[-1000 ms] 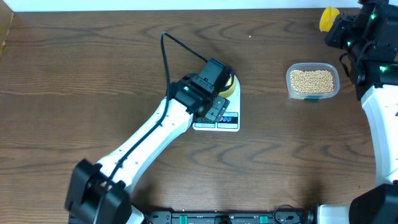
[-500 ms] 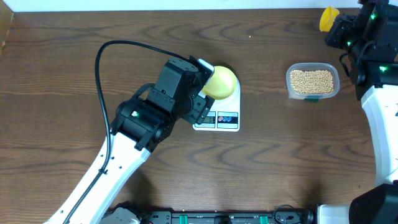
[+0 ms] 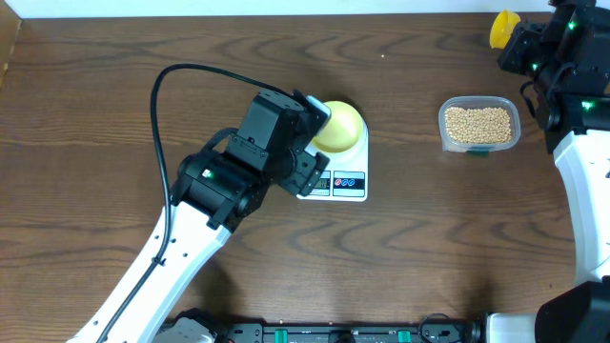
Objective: Scoop item into bowl and weigh 50g on scale
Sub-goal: 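Raise the left gripper back above the scale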
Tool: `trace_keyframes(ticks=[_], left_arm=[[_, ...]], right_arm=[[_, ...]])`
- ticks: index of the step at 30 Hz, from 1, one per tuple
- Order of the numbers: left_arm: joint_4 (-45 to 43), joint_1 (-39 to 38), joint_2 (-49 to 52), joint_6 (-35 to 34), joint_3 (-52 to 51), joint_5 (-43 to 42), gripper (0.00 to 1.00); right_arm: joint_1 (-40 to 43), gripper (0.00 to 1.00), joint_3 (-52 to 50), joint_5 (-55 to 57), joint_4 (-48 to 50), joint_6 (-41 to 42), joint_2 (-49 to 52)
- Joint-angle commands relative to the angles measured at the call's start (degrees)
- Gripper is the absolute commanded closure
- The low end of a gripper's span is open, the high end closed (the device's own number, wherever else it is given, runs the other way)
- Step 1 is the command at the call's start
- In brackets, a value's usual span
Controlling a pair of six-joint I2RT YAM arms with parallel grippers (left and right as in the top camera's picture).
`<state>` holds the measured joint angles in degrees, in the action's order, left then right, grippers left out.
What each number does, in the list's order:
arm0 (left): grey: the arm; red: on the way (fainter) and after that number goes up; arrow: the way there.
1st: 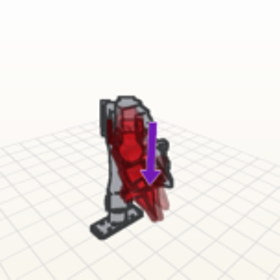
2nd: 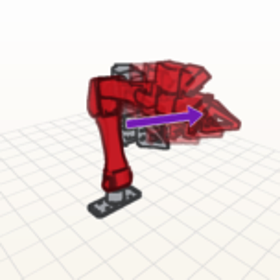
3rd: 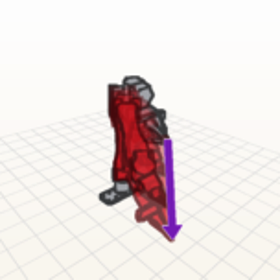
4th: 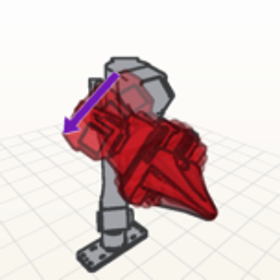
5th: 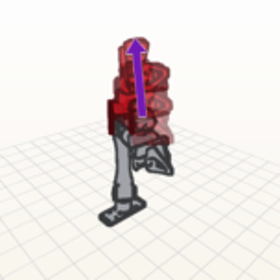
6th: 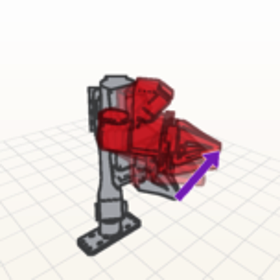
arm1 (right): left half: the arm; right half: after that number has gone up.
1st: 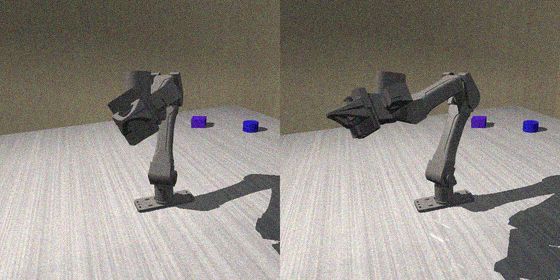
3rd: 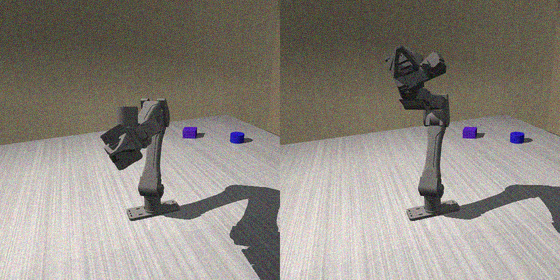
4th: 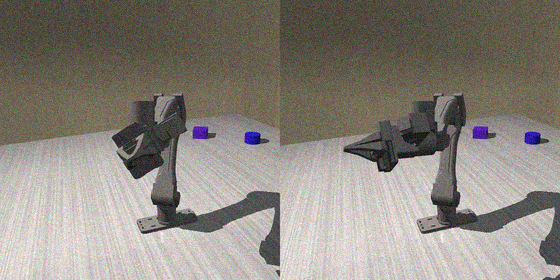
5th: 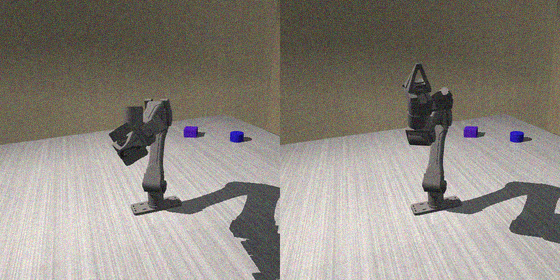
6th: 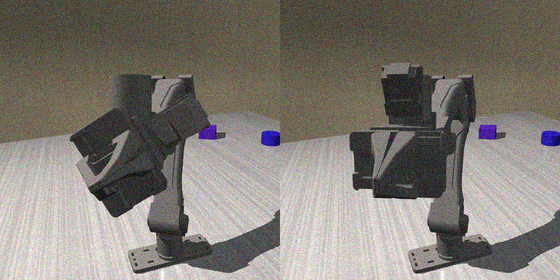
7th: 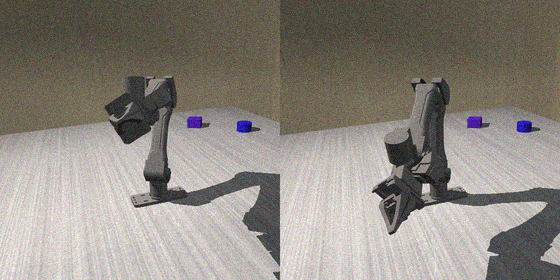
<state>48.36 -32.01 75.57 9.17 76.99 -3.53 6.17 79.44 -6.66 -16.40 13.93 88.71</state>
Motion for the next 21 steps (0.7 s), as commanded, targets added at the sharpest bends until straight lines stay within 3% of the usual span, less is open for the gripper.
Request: trace_keyframes(ticks=[1, 21], left_arm=[[2.49, 2.56, -0.04, 3.28, 0.48, -7.58, 0.19], [2.38, 5.97, -0.02, 6.45, 0.48, -7.82, 0.19]], right_arm=[[-0.26, 0.99, 0.48, -0.17, 0.35, -0.94, 0.50], [-0.26, 0.99, 0.48, -0.17, 1.01, -1.11, 0.50]])
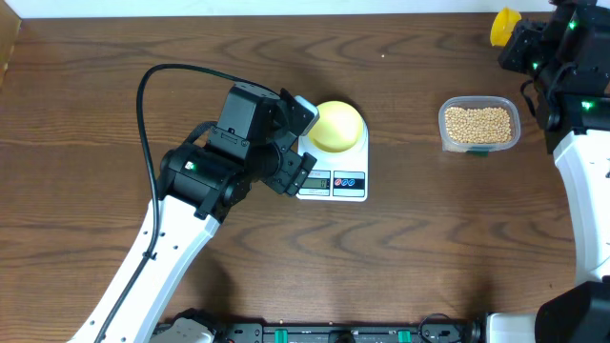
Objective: Scoop item into bowl and weigh 50g on scale
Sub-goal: 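Raise the left gripper back above the scale, then lower the scoop into the soybean tub with the right gripper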
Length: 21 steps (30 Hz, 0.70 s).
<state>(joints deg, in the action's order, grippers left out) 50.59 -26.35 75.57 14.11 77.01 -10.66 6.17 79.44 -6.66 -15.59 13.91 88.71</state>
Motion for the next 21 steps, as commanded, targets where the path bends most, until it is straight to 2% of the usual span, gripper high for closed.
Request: trace_keyframes(ticks=[1, 15, 21], left_arm=[[0.15, 0.31, 0.00, 1.51, 0.46, -0.72, 0.19], [0.15, 0.31, 0.00, 1.51, 0.46, -0.72, 0.19], [0.15, 0.31, 0.00, 1.51, 0.46, -0.70, 0.19]], right_arm=[[-0.26, 0.99, 0.48, -0.17, 0.20, -1.36, 0.50], [-0.22, 0.99, 0.48, -0.15, -1.01, -1.40, 0.48], [-0.22, 0.99, 0.48, -0.31, -1.07, -4.87, 0.33]])
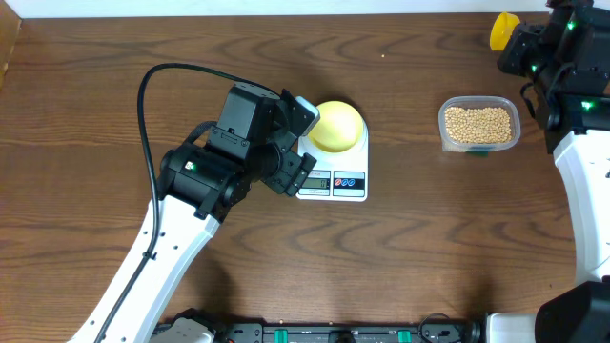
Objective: Scoop item into bowl and weigh 50g on scale
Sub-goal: 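Lower the scoop into the soybean tub with the right gripper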
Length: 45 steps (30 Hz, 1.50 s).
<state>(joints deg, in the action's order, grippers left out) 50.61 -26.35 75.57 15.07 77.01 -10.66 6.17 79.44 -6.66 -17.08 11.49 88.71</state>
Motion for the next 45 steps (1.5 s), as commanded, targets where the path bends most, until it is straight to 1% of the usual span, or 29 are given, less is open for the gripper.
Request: trace_keyframes(ticks=[1, 2, 3, 8, 10, 14, 16, 20, 23, 34, 45], left_arm=[[0.13, 0.31, 0.00, 0.55, 0.46, -0.70, 0.19], [0.13, 0.31, 0.00, 0.55, 0.46, -0.72, 0.19], [0.13, 0.31, 0.00, 0.55, 0.46, -0.72, 0.19], [0.13, 0.31, 0.00, 0.55, 0.46, -0.72, 0.19], [0.13, 0.31, 0.00, 0.55, 0.46, -0.72, 0.19], [0.13, 0.31, 0.00, 0.55, 0.46, -0.72, 0.19], [0.13, 0.31, 0.00, 0.55, 0.46, -0.70, 0.19], [0.13, 0.31, 0.00, 0.55, 0.46, -0.72, 0.19], [0.13, 0.31, 0.00, 0.55, 0.46, -0.70, 0.19], [0.13, 0.31, 0.00, 0.55, 0.46, -0.70, 0.19], [0.13, 0.31, 0.00, 0.55, 0.46, -0.70, 0.19]], right_arm=[[-0.22, 0.99, 0.48, -1.05, 0.66, -3.56, 0.31], [-0.22, 0.99, 0.50, -3.48, 1.11, -6.60, 0.20], [-0.22, 0.99, 0.55, -4.31, 1.22, -7.43, 0.15], [-0.22, 0.99, 3.45, -7.02, -1.31, -8.22, 0.00], [-0.20, 0.99, 5.38, -6.97, -3.96, -9.16, 0.00], [-0.11, 0.99, 11.93, -6.91, -12.96, -12.13, 0.00], [-0.11, 0.99, 14.12, -6.08, -15.93, -12.81, 0.00], [-0.11, 0.99, 17.97, 0.98, -23.80, -12.90, 0.00], [-0.09, 0.99, 18.14, 3.96, -27.63, -12.87, 0.00], [-0.11, 0.99, 18.08, 3.08, -37.03, -11.06, 1.22], [-0.15, 0.99, 18.05, 3.34, -41.24, -10.71, 9.75]])
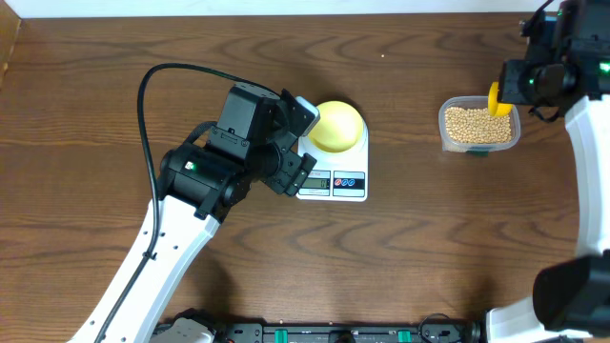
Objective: Scoop item into bowl and weigh 50g on scale
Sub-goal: 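Lower the scoop into the soybean tub with the right gripper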
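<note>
A yellow bowl (338,126) sits on the white scale (349,184) at mid-table. My left gripper (299,107) hovers at the bowl's left edge, its fingers apart and empty. A clear container of pale beans (477,124) stands to the right. My right gripper (512,84) is shut on a yellow scoop (497,98), which hangs over the container's right end. The scale's display is too small to read.
A black cable (181,71) loops over the table behind the left arm. The left arm's white link runs from the bottom left toward the scale. The table's back edge (286,15) meets a white wall.
My right gripper, with the yellow scoop, has come from the far right corner down to the right end of the bean container. The left arm and bowl are unchanged.
At first my left gripper reached over the bowl's left part on the scale. It then stood further left, beside the bowl, and stayed there. The right gripper kept the scoop at the back right corner until now, when it hangs over the beans.
</note>
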Tool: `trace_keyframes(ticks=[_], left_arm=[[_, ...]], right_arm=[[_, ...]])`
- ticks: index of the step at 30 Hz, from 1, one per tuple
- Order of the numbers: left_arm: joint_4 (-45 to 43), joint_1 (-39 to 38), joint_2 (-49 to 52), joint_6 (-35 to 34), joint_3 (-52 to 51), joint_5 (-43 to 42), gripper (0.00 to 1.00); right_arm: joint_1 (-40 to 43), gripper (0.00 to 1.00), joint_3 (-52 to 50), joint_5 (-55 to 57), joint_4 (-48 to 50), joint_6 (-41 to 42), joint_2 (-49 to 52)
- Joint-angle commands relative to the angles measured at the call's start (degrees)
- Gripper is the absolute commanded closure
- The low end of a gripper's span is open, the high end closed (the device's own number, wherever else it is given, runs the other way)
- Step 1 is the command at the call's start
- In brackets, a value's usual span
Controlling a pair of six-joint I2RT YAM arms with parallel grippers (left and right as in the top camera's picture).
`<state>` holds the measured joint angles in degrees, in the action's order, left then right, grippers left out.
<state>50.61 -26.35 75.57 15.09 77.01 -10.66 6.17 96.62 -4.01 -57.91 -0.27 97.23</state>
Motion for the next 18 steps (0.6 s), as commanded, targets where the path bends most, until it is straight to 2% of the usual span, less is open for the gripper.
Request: trace_keyframes(ticks=[1, 18], left_arm=[[0.13, 0.31, 0.00, 0.52, 0.46, -0.70, 0.19], [0.13, 0.31, 0.00, 0.52, 0.46, -0.70, 0.19]], right_arm=[[-0.15, 0.99, 0.87, 0.72, -0.63, 1.05, 1.90], [-0.13, 0.99, 0.74, 5.38, -0.39, 0.83, 8.98]])
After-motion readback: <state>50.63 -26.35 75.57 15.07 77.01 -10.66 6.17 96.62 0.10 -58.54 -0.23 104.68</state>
